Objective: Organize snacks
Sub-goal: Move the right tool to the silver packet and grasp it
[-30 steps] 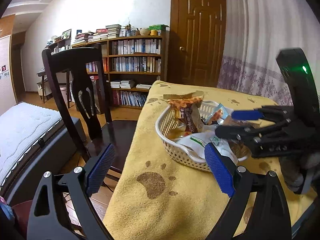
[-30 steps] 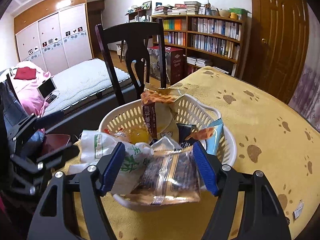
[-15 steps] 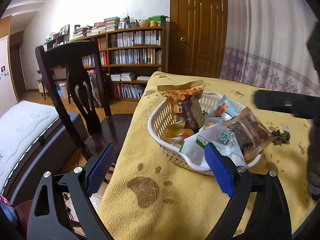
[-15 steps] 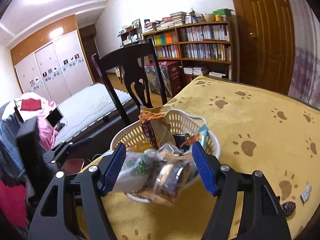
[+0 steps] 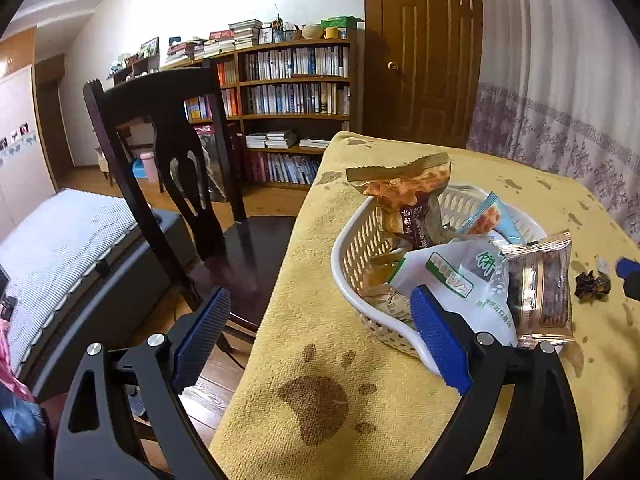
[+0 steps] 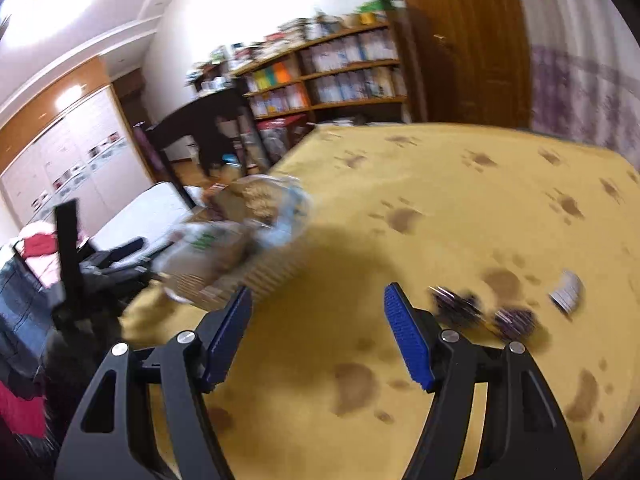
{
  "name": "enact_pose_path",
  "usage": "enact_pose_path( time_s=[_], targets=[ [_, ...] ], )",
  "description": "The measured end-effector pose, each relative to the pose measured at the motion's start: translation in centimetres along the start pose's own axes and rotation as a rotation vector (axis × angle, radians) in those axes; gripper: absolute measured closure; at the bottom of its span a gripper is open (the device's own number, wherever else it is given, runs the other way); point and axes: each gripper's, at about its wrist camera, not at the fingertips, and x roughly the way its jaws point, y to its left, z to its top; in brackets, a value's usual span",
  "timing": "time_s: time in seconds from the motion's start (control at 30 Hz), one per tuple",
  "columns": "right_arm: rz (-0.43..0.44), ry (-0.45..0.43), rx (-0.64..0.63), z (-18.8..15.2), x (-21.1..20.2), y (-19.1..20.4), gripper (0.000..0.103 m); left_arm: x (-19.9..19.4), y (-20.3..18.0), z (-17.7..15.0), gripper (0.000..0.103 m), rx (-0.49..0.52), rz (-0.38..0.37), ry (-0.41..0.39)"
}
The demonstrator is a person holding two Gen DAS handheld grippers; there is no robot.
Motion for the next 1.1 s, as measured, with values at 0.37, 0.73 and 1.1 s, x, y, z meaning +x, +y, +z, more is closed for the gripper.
enact_pose_path(
  time_s=[0.37,0.73,1.1],
  targets=[
    [-0.184,0.005,0.321,-3.1,-2.6,-12.7,0.034,-3.6,0.7,0.7,0.005,-0.015,0.045,-0.068],
    [-0.233,0.012,0.378,-3.0,-2.1,-15.7,0.034,-7.0,-2.2,1.8,0.005,0.007,-0.005,-0.139],
    [-0.333,0.067,0.404,-0.1,2.3,-18.9,0.05,-7.9,-6.6,1.6,0.003,0.121,-0.061,-0.16]
  ],
)
